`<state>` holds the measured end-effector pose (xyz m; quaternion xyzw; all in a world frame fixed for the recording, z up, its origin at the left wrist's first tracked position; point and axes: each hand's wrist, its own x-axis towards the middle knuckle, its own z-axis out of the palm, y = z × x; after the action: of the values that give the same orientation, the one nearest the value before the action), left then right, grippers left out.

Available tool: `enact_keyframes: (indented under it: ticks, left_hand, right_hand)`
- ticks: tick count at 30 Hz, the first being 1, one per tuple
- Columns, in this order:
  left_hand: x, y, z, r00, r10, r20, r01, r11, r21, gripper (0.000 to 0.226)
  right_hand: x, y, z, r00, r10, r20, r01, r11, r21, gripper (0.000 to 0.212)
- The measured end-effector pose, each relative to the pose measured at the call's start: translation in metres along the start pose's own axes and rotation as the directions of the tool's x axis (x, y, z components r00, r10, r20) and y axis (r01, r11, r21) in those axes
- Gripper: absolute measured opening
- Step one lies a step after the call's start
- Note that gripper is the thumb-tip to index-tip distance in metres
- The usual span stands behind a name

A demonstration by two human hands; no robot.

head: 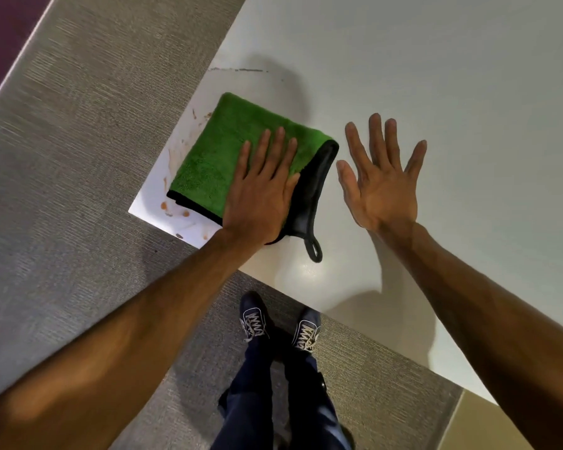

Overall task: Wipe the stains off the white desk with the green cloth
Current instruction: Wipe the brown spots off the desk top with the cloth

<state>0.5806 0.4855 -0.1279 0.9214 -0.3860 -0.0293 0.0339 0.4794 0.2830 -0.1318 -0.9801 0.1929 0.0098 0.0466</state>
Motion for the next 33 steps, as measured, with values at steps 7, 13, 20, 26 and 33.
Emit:
enact_keyframes:
  ticks: [7, 13, 20, 26, 33]
  left_hand:
    - [0.068, -0.010, -0.009, 0.956, -0.291, -0.031, 0.290, 0.956, -0.045, 0.058]
    - [0.081, -0.019, -0.009, 0.950, -0.311, -0.021, 0.310, 0.950, -0.045, 0.056]
    - [0.007, -0.004, -0.005, 0.984, -0.180, 0.008, 0.180, 0.984, -0.018, 0.059]
    - [0.033, -0.004, -0.002, 0.994, -0.113, 0.008, 0.113, 0.993, 0.036, 0.058]
    - [0.120, 0.001, -0.003, 0.999, -0.038, -0.027, 0.038, 0.999, 0.000, 0.056]
  right_hand:
    - [-0.002, 0.000, 0.005, 1.000, -0.011, -0.018, 0.010, 1.000, -0.019, 0.065]
    - [-0.002, 0.002, 0.008, 1.000, -0.024, -0.014, 0.025, 0.999, 0.041, 0.066]
    - [-0.003, 0.000, 0.006, 1.000, -0.005, -0.004, 0.005, 1.000, 0.001, 0.066]
    - [-0.003, 0.001, 0.006, 1.000, 0.006, 0.005, -0.006, 0.999, 0.038, 0.066]
    - [-0.002, 0.004, 0.009, 1.000, 0.009, -0.005, -0.009, 0.999, 0.045, 0.064]
